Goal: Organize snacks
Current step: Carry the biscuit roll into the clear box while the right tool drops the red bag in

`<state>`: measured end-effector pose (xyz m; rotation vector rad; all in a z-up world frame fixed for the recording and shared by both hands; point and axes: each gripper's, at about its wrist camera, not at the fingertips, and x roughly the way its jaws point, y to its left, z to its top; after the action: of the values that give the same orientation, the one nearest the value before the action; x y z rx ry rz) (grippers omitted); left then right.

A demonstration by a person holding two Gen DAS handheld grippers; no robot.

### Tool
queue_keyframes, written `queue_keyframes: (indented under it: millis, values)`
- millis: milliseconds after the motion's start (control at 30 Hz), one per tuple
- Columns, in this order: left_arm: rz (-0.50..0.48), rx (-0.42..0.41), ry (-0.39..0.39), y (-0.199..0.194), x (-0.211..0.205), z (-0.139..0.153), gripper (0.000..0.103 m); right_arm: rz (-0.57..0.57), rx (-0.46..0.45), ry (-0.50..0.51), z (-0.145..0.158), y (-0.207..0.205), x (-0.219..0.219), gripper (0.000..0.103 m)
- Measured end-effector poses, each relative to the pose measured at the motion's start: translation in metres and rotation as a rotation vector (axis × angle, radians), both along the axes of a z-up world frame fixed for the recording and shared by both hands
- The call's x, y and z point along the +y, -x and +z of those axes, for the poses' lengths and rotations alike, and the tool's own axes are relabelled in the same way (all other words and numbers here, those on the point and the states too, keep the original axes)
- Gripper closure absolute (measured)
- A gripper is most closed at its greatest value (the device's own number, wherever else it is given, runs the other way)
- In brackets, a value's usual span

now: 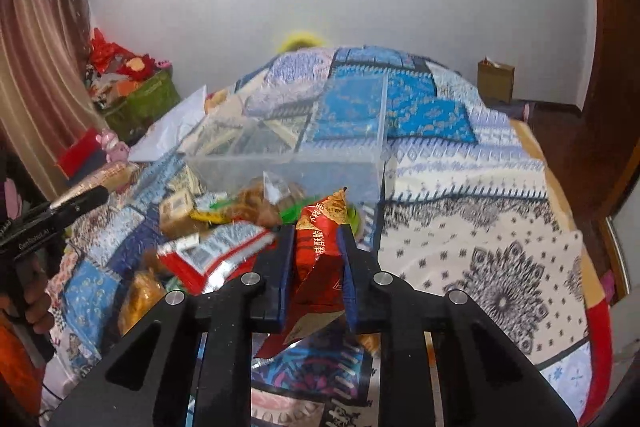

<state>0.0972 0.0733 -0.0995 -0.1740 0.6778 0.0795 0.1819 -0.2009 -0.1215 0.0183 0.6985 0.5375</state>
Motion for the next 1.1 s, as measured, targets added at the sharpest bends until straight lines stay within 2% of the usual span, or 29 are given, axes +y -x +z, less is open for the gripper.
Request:
queue_keyframes:
  millis: [267,500,533,567,667,800,833,900,933,967,1100]
  values:
    - [-0.018,-0.035,-0.006,-0.024,-0.006,0.019,0.058,-0.006,-0.078,-0.047,0.031,-0.012,0.001,0.084]
    - [-0.008,-0.055,-0.024,-0.062,-0.005,0.031,0.058,-0.007,-0.127,-0.091,0.047,-0.036,0.013,0.085]
    - [-0.007,-0.059,-0.024,-0.067,-0.005,0.031,0.058,-0.006,-0.128,-0.097,0.047,-0.04,0.015,0.087]
    - [-0.007,-0.06,-0.023,-0.074,-0.004,0.032,0.058,-0.001,-0.128,-0.104,0.048,-0.044,0.017,0.094]
    - [-0.009,-0.05,-0.015,-0.091,-0.002,0.029,0.058,0.015,-0.13,-0.088,0.047,-0.059,0.028,0.094]
    - [0.001,-0.014,-0.002,-0.109,0.001,0.017,0.058,0.056,-0.059,-0.055,0.029,-0.065,0.032,0.094]
    - [-0.002,-0.011,0.006,-0.109,0.002,0.014,0.058,0.054,-0.049,-0.046,0.025,-0.065,0.028,0.088]
    - [-0.005,-0.005,0.009,-0.107,0.002,0.007,0.058,0.027,-0.049,-0.007,0.016,-0.061,0.02,0.061]
    - [-0.005,0.0,0.01,-0.106,0.002,0.005,0.058,0.018,-0.056,0.004,0.013,-0.058,0.016,0.036]
    - [-0.008,0.006,0.015,-0.104,0.003,0.002,0.058,0.013,-0.067,0.008,0.008,-0.053,0.009,0.022]
    - [-0.026,0.031,0.031,-0.095,0.001,-0.007,0.058,-0.007,0.0,0.061,-0.009,-0.053,-0.01,0.019]
